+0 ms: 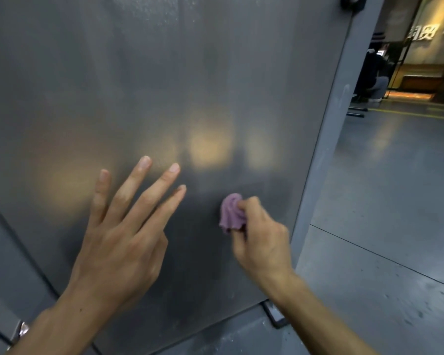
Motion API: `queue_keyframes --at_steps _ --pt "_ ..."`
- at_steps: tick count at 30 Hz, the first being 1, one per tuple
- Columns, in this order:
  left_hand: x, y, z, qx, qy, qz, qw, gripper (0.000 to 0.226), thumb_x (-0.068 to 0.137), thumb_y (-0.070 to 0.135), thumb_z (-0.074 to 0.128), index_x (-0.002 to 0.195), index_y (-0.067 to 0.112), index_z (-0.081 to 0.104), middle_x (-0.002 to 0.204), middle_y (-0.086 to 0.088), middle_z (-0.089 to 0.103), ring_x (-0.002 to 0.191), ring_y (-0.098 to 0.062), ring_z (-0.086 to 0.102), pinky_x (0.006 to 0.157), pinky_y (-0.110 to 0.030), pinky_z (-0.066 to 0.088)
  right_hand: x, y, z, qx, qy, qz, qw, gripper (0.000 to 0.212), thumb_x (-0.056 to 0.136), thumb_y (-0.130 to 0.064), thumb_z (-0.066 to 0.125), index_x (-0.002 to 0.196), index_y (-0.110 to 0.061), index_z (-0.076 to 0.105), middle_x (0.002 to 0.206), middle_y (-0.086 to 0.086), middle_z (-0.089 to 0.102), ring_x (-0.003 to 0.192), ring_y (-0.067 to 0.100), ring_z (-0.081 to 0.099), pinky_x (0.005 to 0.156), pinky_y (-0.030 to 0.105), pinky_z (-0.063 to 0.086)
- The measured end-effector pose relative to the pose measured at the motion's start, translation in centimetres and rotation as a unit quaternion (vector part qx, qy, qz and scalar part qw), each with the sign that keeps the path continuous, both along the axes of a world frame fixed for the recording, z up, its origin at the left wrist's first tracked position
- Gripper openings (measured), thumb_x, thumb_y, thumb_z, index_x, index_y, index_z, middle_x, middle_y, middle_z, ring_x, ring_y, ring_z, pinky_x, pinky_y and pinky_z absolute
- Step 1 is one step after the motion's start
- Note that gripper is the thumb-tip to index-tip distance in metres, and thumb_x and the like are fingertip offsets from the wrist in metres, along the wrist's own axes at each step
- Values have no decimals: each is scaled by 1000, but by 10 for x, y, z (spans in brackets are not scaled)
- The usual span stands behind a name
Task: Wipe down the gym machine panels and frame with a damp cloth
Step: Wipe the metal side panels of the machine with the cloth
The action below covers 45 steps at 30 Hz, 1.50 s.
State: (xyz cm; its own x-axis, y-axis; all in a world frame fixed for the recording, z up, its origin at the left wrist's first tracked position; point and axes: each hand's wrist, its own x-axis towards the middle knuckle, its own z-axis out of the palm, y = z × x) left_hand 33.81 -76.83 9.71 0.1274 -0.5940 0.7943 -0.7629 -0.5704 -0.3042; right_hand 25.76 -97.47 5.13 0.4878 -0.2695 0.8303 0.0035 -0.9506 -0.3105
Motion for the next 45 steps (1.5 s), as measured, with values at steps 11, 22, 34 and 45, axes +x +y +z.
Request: queue_keyframes --at_steps 11,22,34,45 --pt "2 -2 -2 -16 7 -14 1000 57 86 3 48 141 7 62 160 -8 44 155 -34 29 125 -64 11 -21 -71 5 45 43 -81 995 21 84 -17 57 98 -23 44 73 4 63 60 42 59 51 40 46" --pt "-1 -2 -1 -10 5 -10 1000 58 84 2 51 140 6 63 161 -7 43 154 -35 30 125 -64 10 -13 -61 -17 150 -4 -55 987 17 87 -15 49 94 -26 38 75 -1 65 64 32 58 58 45 48" --pt "0 -3 -2 -15 3 -20 1000 56 84 4 46 137 5 64 160 -9 44 153 -37 31 124 -66 11 -26 -92 15 137 -14 -71 988 27 92 -2 58 97 -24 44 74 0 63 62 30 56 56 37 40" --pt "-2 -5 -5 -5 8 -8 1000 59 83 5 47 140 6 63 163 -7 40 156 -33 27 125 -62 9 -35 -103 -20 138 68 -90 984 40 89 4 57 93 -30 37 70 -1 58 58 31 52 55 51 49"
